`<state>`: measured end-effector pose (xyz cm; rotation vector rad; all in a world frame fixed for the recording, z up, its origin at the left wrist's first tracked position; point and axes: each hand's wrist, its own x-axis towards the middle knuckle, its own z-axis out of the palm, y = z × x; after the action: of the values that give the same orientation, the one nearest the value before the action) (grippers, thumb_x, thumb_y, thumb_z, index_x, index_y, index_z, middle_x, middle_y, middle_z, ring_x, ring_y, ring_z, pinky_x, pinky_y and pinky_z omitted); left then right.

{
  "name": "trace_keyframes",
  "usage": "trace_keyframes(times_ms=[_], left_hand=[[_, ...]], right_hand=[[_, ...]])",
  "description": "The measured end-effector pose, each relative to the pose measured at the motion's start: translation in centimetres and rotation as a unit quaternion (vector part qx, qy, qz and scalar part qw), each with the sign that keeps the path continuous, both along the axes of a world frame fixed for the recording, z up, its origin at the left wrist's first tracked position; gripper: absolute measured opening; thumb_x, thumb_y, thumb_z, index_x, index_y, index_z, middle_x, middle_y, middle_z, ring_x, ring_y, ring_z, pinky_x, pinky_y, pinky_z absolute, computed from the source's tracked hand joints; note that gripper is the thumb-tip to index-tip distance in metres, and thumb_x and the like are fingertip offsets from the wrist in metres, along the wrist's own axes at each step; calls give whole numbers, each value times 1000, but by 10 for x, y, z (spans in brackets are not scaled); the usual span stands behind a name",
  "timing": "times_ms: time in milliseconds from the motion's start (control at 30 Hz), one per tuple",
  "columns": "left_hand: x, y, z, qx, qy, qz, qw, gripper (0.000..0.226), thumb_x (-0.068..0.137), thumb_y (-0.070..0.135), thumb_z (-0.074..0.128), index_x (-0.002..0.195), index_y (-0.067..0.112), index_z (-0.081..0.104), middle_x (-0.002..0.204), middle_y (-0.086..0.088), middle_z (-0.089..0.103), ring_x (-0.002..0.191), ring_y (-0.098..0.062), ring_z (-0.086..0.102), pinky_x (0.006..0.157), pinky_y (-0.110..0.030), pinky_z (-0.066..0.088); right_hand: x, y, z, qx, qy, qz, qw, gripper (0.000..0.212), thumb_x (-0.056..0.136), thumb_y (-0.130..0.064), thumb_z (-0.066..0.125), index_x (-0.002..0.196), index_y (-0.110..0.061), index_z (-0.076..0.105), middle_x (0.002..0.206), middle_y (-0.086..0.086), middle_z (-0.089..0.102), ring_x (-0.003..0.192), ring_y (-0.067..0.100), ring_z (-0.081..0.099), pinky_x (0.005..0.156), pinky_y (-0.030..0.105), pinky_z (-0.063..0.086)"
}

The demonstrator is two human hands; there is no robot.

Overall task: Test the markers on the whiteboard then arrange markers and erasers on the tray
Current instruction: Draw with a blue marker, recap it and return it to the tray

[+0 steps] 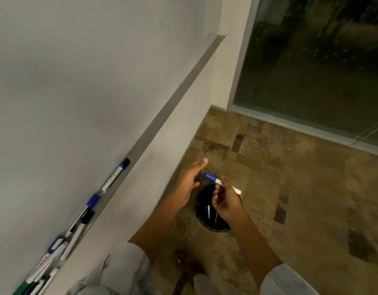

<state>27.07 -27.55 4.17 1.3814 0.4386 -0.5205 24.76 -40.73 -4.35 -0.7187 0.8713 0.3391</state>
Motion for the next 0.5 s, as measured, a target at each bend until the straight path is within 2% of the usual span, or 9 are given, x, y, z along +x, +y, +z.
trace_keyframes(times_ms=[100,167,233,333,500], left_hand=[[9,3,-6,-15,14,12,1000,71,84,59,59,138,14,50,139,-7,51,130,-23,45,110,-47,35],[12,7,-8,-33,21,6,999,83,74,65,56,138,12,50,137,-7,53,129,-24,46,111,-48,35],[16,13,-9,-49,35,18,998,83,72,65,57,133,9,53,132,-8,56,126,-24,48,107,-46,39],[20,26,-8,-69,50,51,995,71,81,60,57,129,7,54,131,-12,58,124,-27,51,102,-45,43],[16,67,3,-53,43,136,988,61,89,55,55,126,7,56,125,-12,61,118,-30,57,100,-47,48]], right_hand=[[5,-12,-15,64,75,-22,995,51,94,-47,58,69,-5,73,56,-1,62,46,10,58,41,17,46],[4,-16,-20,92,103,-61,989,58,97,-52,49,75,-3,72,62,1,61,54,13,55,42,17,45],[6,-14,-21,92,111,-85,986,53,99,-51,44,83,-5,68,69,1,59,59,13,52,43,18,44],[13,-3,-19,95,105,-105,984,48,102,-45,41,83,-8,64,74,1,57,61,14,49,53,23,39],[36,41,1,75,54,-44,995,41,103,-38,40,75,-15,58,68,-1,54,59,12,46,54,21,34]])
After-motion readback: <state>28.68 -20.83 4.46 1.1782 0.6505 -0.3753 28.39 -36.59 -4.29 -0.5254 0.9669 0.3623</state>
